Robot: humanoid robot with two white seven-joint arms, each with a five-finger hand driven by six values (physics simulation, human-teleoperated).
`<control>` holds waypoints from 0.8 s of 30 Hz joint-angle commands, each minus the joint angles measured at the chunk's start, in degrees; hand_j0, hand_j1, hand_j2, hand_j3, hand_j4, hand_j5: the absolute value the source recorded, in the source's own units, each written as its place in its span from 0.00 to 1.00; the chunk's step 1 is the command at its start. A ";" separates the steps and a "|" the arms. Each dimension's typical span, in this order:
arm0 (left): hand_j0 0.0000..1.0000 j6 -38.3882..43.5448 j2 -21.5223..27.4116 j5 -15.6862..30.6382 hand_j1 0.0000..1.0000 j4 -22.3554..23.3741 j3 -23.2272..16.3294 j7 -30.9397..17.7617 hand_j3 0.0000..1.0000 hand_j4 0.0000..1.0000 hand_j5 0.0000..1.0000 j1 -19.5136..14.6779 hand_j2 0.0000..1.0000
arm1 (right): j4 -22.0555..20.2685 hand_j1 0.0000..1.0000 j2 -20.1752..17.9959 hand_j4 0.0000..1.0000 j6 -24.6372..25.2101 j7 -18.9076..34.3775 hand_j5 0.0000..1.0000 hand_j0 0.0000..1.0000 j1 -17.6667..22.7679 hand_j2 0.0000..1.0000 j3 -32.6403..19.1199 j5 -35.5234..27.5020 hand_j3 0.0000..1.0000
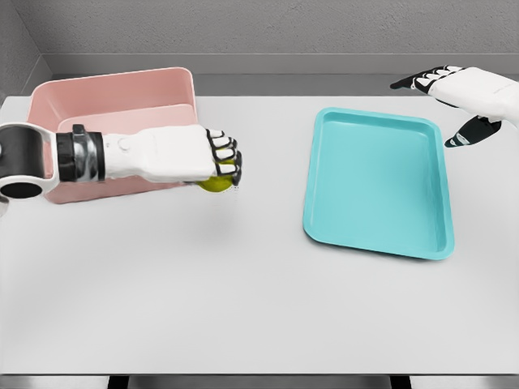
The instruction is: Put the tennis from the blue tray into the pink basket with both arms
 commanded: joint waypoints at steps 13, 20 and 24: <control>0.11 0.13 0.33 -4.52 0.11 26.95 9.28 -0.06 0.11 0.11 0.11 0.79 0.11 | 0.02 1.00 -0.12 1.00 0.03 -0.03 1.00 1.00 0.00 1.00 -0.02 -0.06 1.00; 1.00 0.13 -1.08 -6.72 1.00 30.03 7.79 0.02 1.00 1.00 1.00 0.70 1.00 | 0.02 1.00 -0.12 1.00 0.03 -0.03 1.00 1.00 0.00 1.00 0.07 -0.06 1.00; 1.00 0.13 -0.90 -6.02 1.00 30.03 7.96 0.11 1.00 1.00 1.00 0.44 1.00 | 0.02 1.00 -0.03 1.00 0.03 -0.03 1.00 1.00 0.00 1.00 -0.02 -0.06 1.00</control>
